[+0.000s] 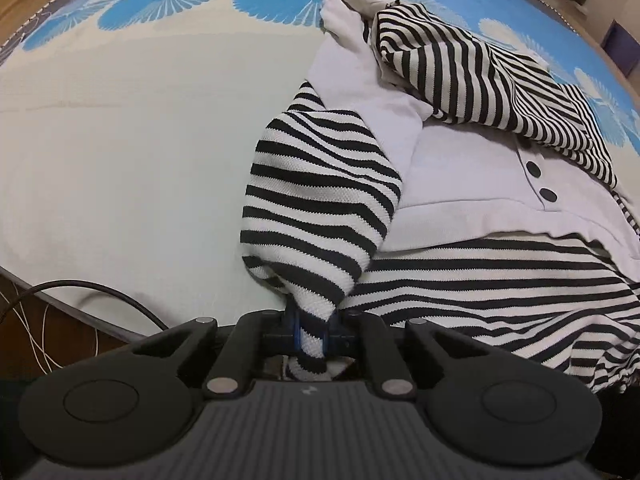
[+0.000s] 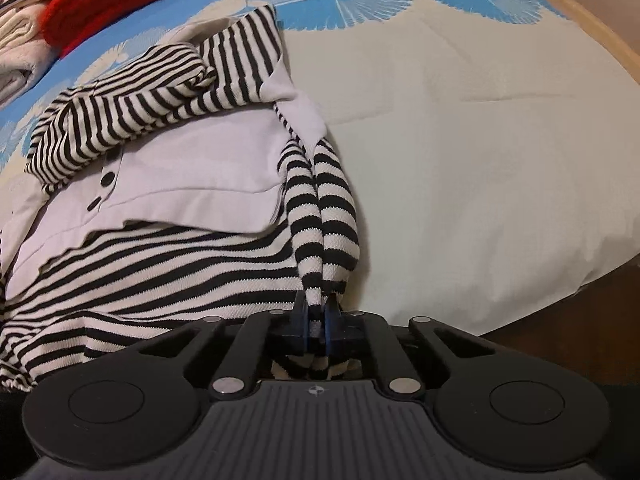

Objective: Fold small clothes

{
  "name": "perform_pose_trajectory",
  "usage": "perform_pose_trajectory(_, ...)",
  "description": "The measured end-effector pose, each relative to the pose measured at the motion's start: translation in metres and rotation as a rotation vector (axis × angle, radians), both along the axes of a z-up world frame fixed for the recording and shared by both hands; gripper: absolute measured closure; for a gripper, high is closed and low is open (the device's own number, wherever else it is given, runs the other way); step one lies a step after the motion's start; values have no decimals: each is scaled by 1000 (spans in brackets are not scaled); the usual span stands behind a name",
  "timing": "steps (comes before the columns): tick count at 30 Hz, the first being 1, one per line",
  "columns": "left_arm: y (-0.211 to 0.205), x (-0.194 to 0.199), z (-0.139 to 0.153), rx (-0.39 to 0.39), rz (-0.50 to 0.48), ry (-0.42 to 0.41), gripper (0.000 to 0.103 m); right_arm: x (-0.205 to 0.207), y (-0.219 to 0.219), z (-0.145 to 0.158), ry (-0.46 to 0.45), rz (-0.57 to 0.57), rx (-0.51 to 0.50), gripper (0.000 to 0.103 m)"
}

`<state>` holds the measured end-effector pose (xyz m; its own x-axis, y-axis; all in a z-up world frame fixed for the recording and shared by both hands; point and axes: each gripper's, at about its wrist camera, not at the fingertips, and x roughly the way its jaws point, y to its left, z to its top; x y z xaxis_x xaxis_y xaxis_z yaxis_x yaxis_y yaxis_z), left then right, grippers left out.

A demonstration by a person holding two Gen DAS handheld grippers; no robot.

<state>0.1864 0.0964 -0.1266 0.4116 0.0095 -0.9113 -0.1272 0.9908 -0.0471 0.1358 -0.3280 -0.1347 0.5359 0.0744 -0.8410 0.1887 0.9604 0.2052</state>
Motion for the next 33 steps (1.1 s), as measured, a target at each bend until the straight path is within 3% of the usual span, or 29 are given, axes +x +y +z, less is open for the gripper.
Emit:
perform_pose_trajectory(4, 2, 1, -3, 2, 6, 18, 81, 1, -2, -3, 18, -1, 17, 94)
perform_pose_trajectory(9, 2, 2, -6, 20, -11, 26, 79, 2, 1, -6, 42, 2, 11, 87)
perform_pose_trajectory(13, 0, 3, -6, 29, -23, 26, 81, 2, 3, -6, 43, 16, -2, 87)
perform_pose_trajectory(16, 0, 2, -6, 24, -33, 21, 89, 2, 2, -6, 42, 22, -3, 88)
perform_pose_trajectory(25, -3, 0, -4, 20, -25, 10, 93, 2, 2, -3, 24, 36, -10, 96)
perform_pose_trajectory(33, -6, -6, 16, -2, -48, -96, 95, -9, -5, 28, -138, 2, 26, 97)
